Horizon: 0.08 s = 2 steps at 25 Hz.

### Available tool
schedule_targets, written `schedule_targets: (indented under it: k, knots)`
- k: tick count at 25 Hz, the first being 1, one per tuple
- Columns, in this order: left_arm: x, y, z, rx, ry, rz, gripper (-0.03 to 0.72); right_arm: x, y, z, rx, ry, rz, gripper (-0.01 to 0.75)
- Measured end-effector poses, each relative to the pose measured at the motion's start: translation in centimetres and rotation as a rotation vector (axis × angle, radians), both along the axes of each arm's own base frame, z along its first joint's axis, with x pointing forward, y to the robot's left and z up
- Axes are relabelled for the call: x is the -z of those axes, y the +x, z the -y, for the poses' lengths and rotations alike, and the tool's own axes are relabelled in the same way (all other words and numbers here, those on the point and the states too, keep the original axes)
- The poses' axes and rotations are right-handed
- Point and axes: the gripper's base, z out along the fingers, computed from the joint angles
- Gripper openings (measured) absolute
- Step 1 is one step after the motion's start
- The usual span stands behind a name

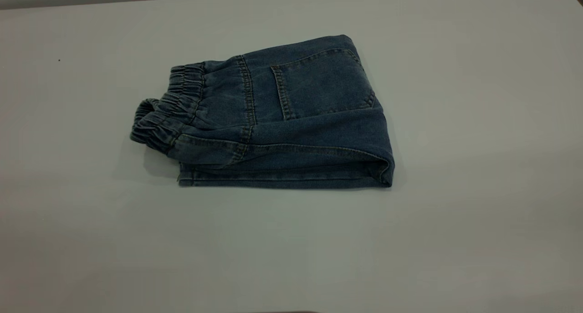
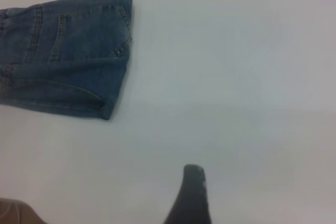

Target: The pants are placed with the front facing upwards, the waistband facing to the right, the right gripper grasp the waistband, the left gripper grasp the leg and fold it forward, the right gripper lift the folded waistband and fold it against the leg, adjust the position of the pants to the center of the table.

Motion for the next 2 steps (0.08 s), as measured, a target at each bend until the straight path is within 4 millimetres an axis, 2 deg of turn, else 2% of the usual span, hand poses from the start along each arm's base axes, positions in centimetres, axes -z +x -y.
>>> schedule_targets:
  k: [2]
  knots:
    - [0.00, 0.00, 0.00, 0.000, 0.000, 0.000, 0.433, 0.00, 0.00, 0.00, 0.000, 0.000, 0.000, 0.568]
